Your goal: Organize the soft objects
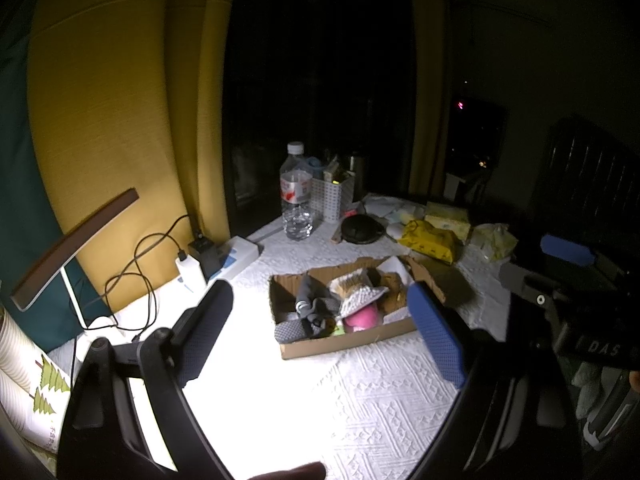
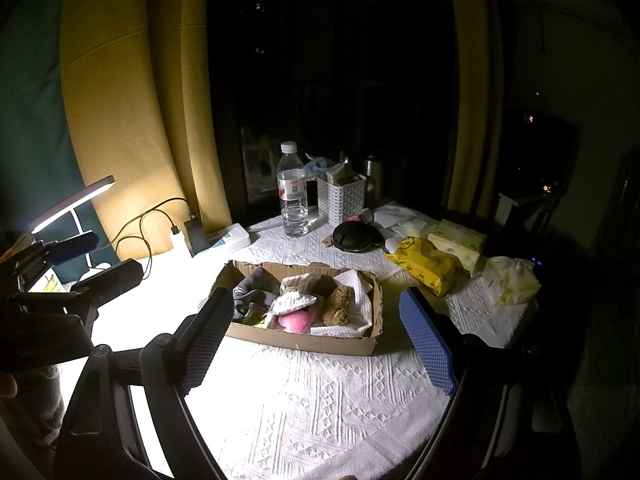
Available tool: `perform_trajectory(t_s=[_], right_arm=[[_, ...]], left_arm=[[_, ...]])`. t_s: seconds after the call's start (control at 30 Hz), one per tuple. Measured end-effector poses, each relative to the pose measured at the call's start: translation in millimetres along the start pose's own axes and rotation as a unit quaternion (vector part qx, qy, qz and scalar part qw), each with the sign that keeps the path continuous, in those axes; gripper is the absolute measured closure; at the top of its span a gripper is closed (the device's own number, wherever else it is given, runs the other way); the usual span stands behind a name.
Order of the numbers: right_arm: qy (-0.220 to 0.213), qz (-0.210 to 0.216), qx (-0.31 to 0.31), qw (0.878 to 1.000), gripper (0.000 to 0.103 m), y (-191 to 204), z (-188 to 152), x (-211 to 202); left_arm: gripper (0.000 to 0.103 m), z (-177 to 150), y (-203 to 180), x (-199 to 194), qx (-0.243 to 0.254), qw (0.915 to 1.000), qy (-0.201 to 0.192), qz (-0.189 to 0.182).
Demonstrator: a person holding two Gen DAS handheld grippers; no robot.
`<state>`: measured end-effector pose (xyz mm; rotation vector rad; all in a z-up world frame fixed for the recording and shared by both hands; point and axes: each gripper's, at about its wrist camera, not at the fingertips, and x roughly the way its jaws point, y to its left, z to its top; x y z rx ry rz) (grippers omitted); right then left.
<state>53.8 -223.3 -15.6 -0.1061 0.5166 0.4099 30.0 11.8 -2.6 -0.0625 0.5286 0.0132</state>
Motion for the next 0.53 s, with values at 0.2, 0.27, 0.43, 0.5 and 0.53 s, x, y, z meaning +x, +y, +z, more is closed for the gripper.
perform_trajectory(t_s=[0.2, 0.27, 0.43, 0.5, 0.53], right_arm=[[0.0, -0.001, 0.0, 1.0, 0.016, 0.3, 0.0, 0.0], [0.0, -0.001, 0.0, 1.0, 0.016, 0.2, 0.0, 0.5], [0.002, 0.001, 0.0, 1.0, 0.016, 0.6, -0.4, 1.3], [0.002, 0.002, -0.001, 1.0, 0.016, 1.0, -0.9, 1.0], [0.003, 0.004, -0.003, 1.0, 0.016, 1.0, -2.2, 1.7]], left_arm=[[0.013, -0.1, -0.2, 0.0, 0.001, 1.0, 0.0, -0.001], [0.013, 0.2, -1.2, 0.4, 0.0, 1.0, -0.001, -0.002], [0.013, 0.2, -2.9, -0.7, 0.004, 0.9999, -0.004, -0.012], [0.013, 0.4, -3.4, -0.9, 0.003, 0.9999, -0.005, -0.016], [0.013, 0.8, -3.9, -0.2, 0.001, 0.9999, -0.005, -0.016]])
